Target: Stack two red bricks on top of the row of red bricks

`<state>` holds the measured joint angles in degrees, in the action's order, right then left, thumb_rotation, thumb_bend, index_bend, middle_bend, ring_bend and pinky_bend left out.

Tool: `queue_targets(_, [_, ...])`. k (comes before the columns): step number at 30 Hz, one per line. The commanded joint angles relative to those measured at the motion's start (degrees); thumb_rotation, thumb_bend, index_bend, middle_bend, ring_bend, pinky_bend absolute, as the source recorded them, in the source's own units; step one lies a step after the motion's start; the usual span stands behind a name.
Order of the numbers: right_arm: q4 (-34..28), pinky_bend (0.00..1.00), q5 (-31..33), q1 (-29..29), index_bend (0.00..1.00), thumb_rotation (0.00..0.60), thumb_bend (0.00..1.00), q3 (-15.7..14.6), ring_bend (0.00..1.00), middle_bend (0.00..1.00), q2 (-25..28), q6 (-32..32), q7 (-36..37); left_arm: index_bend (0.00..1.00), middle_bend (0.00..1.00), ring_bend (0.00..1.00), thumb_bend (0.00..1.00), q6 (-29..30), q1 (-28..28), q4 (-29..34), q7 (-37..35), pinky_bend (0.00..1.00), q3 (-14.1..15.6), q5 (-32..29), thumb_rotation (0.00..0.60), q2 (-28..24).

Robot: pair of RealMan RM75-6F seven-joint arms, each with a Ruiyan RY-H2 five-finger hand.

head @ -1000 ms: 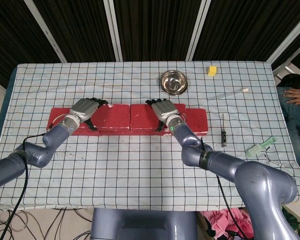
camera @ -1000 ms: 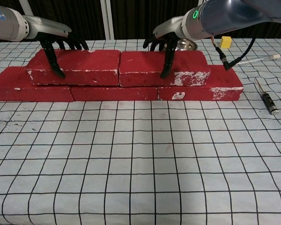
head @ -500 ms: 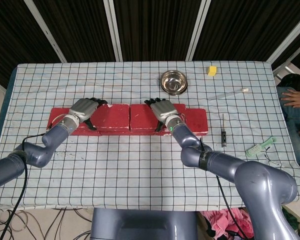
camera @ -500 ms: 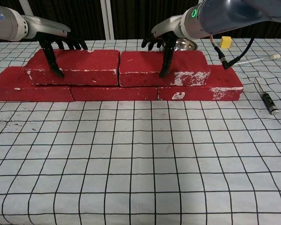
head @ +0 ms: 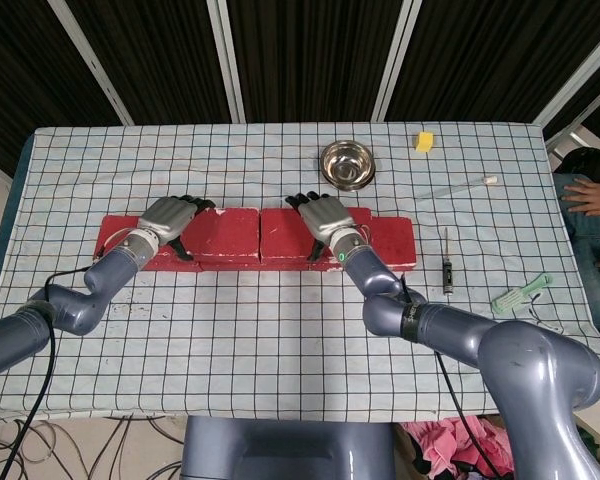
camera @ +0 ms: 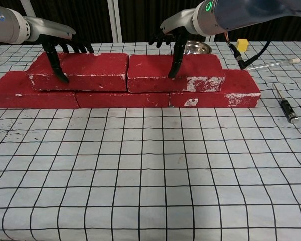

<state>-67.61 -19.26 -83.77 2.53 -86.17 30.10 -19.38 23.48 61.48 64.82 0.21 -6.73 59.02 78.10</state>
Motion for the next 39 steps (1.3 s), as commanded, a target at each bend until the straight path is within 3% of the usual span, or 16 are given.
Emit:
queue_targets(1, [-1.51,0.12,-0.39,0.13,0.0,0.6,0.0,0.6,0.03,0.04,1.17,0.79,0.2,0.16,0.16,0.1,0.03,0.12,0.0,0.15,0.01,0.2,-0.05,0.01,0.6,-0.05])
queue_targets(7, [-4.71,0.12,-1.09,0.93,0.0,0.6,0.0,2.19,0.02,0.04,4.02,2.04,1.49,0.16,0.16,0.1,0.03,-0.02,0.03,0.33,0.13,0.2,0.13,-0.04,0.6,-0.14])
queue_targets(19, [-8.48,0.12,-1.35,2.07,0.0,0.6,0.0,2.28,0.02,0.04,8.08,3.21,1.69,0.16,0.16,0.1,0.03,-0.5,0.42,-0.39,-0.01,0.2,0.0,-0.28,0.6,0.33])
queue_targets(39, [-9.11,0.12,-0.98,3.19,0.0,0.6,0.0,2.21,0.02,0.04,8.75,4.18,1.51,0.13,0.14,0.07,0.0,-0.86,0.81,-0.88,0.25,0.16,0.23,-0.57,0.6,0.81])
